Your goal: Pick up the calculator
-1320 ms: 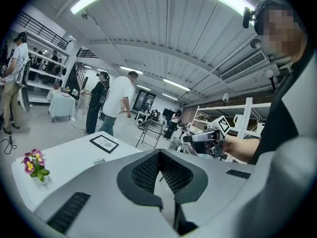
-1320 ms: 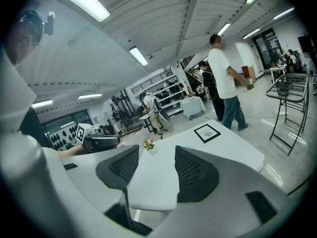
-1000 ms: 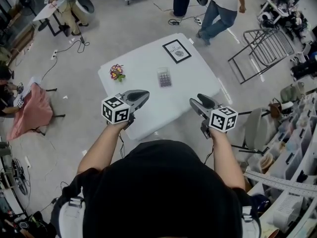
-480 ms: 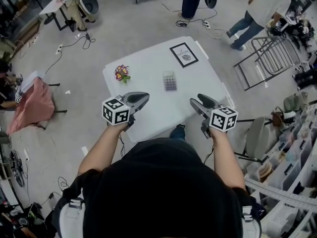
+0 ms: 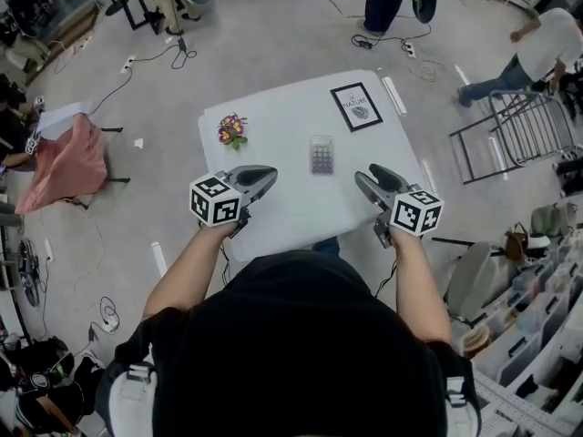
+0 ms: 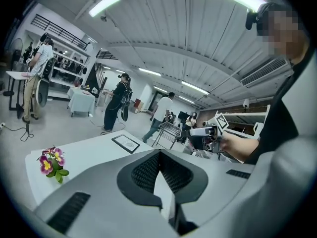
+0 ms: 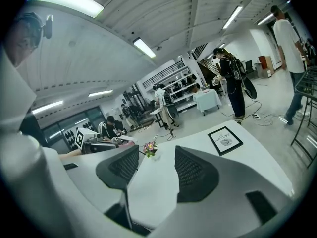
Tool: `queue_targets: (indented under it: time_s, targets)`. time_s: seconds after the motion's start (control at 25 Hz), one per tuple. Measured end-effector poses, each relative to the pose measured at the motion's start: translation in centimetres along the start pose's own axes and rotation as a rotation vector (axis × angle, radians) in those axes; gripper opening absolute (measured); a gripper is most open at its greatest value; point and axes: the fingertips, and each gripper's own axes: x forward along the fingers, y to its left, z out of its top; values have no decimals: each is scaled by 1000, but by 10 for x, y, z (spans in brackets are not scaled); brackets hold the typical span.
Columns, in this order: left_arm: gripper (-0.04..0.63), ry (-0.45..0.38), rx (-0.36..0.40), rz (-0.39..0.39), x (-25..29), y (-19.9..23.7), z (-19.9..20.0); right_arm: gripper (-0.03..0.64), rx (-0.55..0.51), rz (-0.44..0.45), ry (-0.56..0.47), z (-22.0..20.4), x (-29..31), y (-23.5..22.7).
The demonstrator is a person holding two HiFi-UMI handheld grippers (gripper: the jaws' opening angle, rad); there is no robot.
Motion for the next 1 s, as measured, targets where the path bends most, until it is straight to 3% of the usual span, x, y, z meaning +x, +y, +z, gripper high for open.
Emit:
queue_targets:
  time_s: [0.68, 1.0]
  targets:
    - [18, 2, -87, 149, 95, 21, 29, 239, -12, 168, 150, 60, 58, -109]
    - [18, -9, -136, 229, 97, 44, 30, 239, -3, 251, 214, 73, 100, -120]
